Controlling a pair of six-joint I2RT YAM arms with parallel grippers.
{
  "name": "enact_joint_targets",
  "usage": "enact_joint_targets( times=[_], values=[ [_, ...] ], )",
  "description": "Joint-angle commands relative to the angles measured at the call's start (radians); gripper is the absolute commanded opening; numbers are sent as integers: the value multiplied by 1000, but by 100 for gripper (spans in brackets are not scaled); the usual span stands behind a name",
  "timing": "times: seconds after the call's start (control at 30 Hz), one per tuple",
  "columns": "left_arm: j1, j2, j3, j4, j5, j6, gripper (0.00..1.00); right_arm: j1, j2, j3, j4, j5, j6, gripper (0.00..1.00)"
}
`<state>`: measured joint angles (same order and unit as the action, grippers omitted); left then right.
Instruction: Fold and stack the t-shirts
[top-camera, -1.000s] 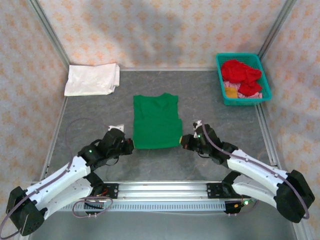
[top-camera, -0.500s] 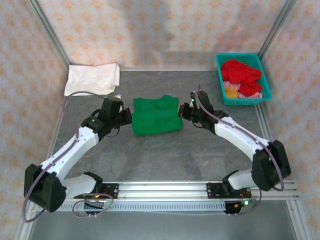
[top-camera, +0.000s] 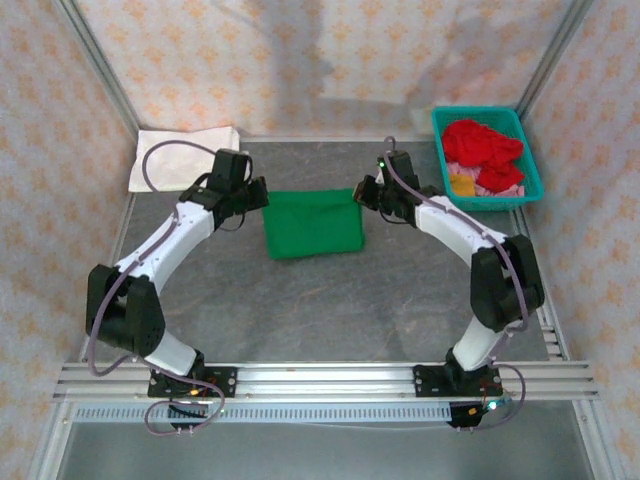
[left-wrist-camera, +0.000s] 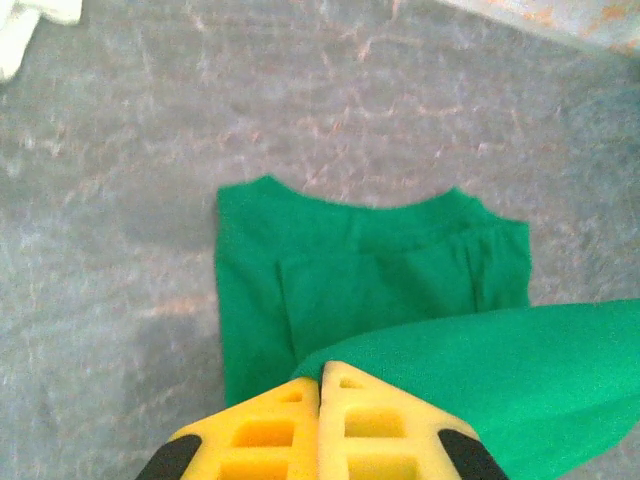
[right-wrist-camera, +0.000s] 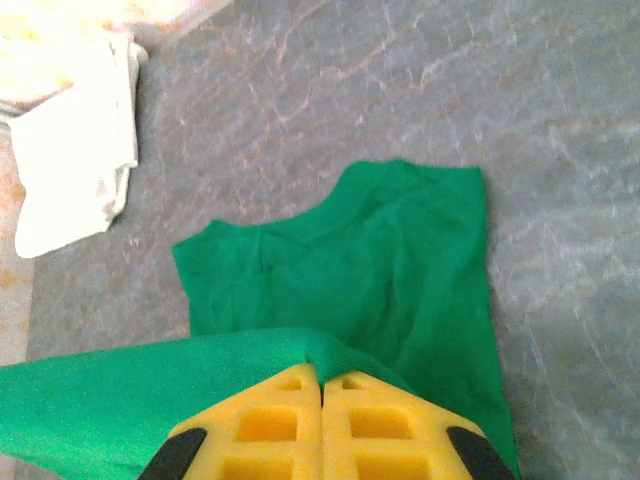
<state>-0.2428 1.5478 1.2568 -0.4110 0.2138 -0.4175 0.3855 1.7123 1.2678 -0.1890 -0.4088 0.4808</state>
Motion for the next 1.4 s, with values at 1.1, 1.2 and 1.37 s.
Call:
enact_joint_targets(
  times=[1.1, 1.2, 1.37],
  values=[
    [-81, 205, -289, 508, -3, -111, 49, 78, 273, -108, 245, -91, -19, 31],
    [-33, 157, -328, 509, 12, -167, 52, 78, 265, -141, 285, -92, 1, 31],
    [22, 162, -308, 454, 27, -177, 57, 78, 277, -140, 298, -114, 13, 31]
  ],
)
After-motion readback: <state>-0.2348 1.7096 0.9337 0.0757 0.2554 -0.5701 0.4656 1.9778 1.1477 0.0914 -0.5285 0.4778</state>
